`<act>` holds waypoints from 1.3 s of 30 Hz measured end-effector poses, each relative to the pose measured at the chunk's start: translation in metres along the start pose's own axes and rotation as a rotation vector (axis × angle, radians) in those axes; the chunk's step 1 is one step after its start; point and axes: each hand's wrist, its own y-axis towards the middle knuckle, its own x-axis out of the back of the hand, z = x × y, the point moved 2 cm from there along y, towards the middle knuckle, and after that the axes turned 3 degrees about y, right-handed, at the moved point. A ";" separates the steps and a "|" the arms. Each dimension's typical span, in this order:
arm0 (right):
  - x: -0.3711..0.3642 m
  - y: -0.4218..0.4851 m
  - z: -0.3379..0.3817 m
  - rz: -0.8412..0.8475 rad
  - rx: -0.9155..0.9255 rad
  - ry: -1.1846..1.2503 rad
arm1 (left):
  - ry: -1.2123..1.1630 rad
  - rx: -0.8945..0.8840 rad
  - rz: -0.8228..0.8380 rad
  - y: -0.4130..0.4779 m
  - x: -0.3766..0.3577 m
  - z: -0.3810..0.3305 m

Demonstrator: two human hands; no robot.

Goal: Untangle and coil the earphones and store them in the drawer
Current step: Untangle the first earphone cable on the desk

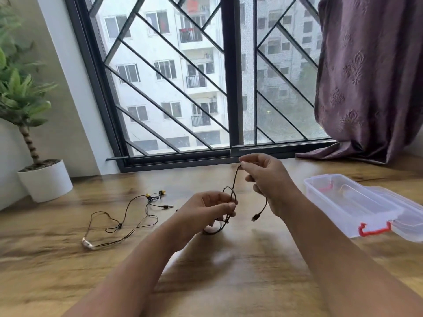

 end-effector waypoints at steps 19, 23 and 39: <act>0.002 0.002 -0.009 -0.067 0.058 -0.501 | -0.506 -0.075 -0.200 0.007 0.018 -0.001; -0.008 -0.007 0.005 0.086 0.414 -0.478 | -0.553 -0.046 -0.212 0.008 0.019 0.000; -0.023 -0.010 -0.004 0.393 0.460 -0.447 | -0.506 -0.013 -0.180 0.008 0.019 -0.003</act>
